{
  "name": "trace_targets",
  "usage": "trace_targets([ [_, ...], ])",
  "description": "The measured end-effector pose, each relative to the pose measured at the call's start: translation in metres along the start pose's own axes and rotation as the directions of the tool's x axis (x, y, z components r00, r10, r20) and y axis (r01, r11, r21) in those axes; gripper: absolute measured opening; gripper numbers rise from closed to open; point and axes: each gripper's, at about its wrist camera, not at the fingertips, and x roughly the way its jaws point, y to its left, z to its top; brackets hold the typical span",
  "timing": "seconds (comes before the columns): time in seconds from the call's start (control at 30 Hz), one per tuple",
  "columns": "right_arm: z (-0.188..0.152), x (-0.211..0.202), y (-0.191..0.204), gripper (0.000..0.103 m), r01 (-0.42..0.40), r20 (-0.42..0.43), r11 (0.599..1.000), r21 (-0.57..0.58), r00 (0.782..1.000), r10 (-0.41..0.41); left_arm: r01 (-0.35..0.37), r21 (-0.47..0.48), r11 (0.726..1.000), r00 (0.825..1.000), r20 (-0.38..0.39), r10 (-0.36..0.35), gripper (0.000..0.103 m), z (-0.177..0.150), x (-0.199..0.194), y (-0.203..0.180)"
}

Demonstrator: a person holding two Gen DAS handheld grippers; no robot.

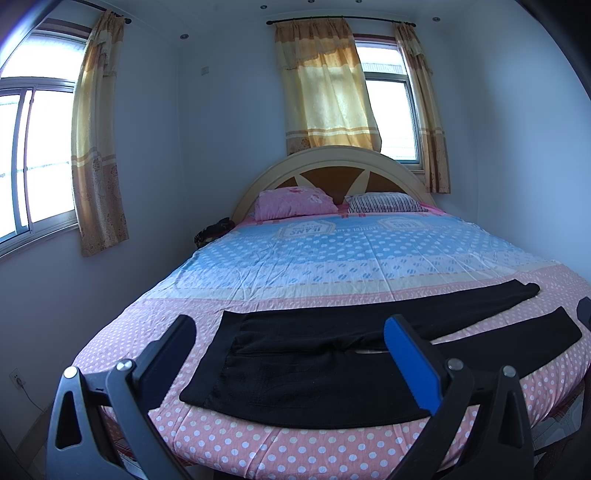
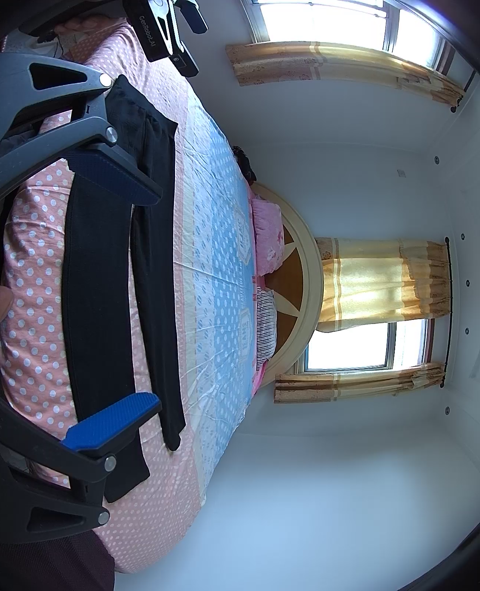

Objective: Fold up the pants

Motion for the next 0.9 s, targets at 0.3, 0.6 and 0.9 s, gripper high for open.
trace_targets([
  [0.3, -0.0008, 0.0009, 0.0001, 0.102, 0.001, -0.002, 1.000, -0.001, 1.000, -0.001, -0.001, 0.000, 1.000, 1.000, -0.001, 0.001, 0.103, -0.0008, 0.0006, 0.0000],
  [0.6, -0.0024, 0.0017, -0.0006, 0.102, 0.000, -0.005, 1.000, -0.003, 1.000, 0.000, -0.001, 0.000, 1.000, 1.000, -0.002, 0.001, 0.103, -0.0008, 0.0012, 0.0002],
  [0.9, -0.0057, 0.0077, 0.0001, 0.102, -0.016, -0.020, 1.000, -0.006, 1.000, 0.015, 0.002, 0.002, 1.000, 1.000, -0.013, -0.002, 0.103, -0.0073, 0.0043, -0.0014],
])
